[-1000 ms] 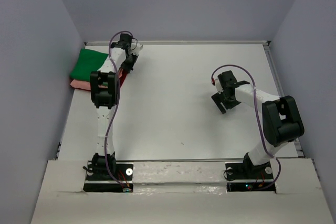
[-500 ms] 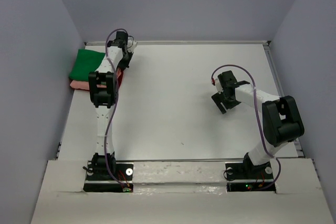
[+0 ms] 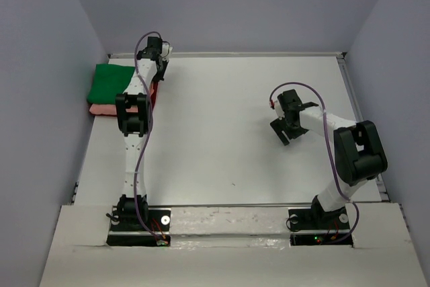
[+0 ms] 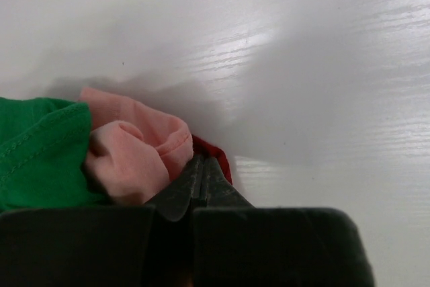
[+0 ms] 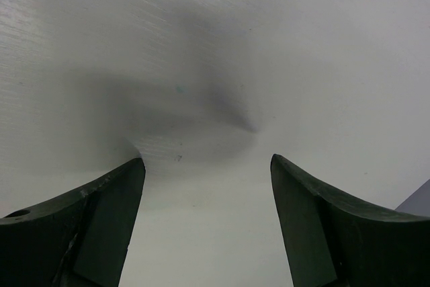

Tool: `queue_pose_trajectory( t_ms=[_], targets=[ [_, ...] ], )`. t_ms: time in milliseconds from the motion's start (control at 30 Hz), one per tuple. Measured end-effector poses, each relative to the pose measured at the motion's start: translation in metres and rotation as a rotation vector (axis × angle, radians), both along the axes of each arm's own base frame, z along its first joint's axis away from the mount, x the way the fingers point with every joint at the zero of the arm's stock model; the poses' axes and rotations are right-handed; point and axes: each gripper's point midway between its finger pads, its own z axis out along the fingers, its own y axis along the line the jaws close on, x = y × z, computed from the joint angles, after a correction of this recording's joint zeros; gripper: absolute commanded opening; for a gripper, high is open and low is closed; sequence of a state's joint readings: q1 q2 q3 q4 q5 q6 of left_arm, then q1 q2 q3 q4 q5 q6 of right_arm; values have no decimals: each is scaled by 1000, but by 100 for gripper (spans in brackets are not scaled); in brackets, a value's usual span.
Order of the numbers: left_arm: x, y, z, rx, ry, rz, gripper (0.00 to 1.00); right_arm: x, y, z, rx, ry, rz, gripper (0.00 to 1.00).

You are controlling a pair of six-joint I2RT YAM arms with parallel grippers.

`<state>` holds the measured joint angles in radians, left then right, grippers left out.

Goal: Fold and stack the t-shirts
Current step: Neatly place the folded tshirt to the corner

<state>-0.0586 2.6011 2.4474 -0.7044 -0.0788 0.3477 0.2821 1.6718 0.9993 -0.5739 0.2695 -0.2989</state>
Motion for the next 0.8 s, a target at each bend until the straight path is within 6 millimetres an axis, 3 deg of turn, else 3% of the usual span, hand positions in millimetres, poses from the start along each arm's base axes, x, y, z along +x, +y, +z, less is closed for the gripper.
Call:
queue_pose_trajectory(
  t_ms=[300, 433, 533, 600, 633, 700, 733, 800],
  targets=[
    [8, -3, 1, -9, -31, -4, 0, 1, 0, 0, -3, 1, -1, 81],
    [10, -20, 11, -97, -68, -37, 0, 1, 0, 0, -4, 1, -1, 81],
    [5, -40, 48, -169, -124, -69, 0, 1, 0, 0, -4, 0, -2, 81],
    [6, -54, 81, -186, -186, -97, 13, 1, 0, 1, -4, -2, -2, 81],
    [3, -76, 120, -198, -254, -145, 27, 1, 0, 1, -3, -2, -3, 81],
    [-10, -111, 162, -220, -328, -216, 32, 1, 0, 1, -2, -4, -5, 81],
    [-26, -137, 191, -236, -370, -278, 34, 1, 0, 1, -1, -6, -6, 81],
    [-61, -182, 230, -265, -444, -389, 39, 2, 0, 2, 2, -15, -9, 81]
  ],
)
